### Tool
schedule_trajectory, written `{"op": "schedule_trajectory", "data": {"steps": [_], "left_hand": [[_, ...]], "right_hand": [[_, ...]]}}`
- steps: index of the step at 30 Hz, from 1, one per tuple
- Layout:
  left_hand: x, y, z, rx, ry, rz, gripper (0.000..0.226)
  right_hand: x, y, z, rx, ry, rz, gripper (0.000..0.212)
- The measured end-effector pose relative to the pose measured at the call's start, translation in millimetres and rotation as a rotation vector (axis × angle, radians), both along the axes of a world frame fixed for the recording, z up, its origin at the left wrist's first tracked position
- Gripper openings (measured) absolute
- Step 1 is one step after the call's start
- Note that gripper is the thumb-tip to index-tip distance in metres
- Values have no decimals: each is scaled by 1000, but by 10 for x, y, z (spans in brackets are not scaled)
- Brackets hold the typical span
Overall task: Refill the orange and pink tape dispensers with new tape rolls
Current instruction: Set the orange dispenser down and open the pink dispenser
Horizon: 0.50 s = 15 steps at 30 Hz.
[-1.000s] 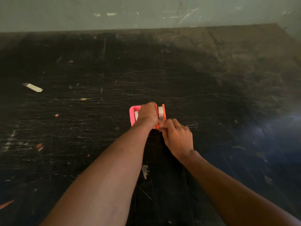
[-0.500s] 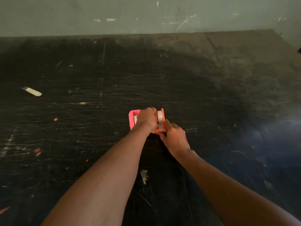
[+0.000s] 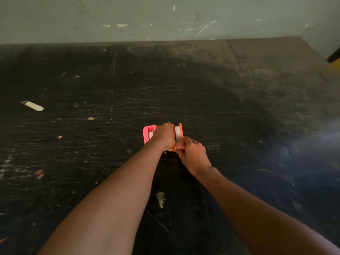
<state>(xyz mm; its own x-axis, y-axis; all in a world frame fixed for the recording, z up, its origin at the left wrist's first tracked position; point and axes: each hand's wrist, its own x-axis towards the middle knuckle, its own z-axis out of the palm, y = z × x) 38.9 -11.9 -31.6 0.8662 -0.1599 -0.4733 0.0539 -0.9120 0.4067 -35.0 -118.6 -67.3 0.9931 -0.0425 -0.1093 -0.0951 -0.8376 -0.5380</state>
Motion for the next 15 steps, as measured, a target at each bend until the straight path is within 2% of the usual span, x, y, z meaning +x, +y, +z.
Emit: {"op": "schedule_trajectory", "data": {"steps": [5,9,12,15], "left_hand": [[-29,17,121,17,-4,-10,51],[-56,156,307,-32,-111,84,48],[-36,415,460,-63,-205,181,48],[-53,688,554,-66,-241,276,54]], "right_hand": [[-3,24,68,17,85,-36,36],[-29,-28,234,-11,165,-70,52],[-54,-68,434,-14,104,-102,62],[-8,0,632,-6,-19,-93,63]]}}
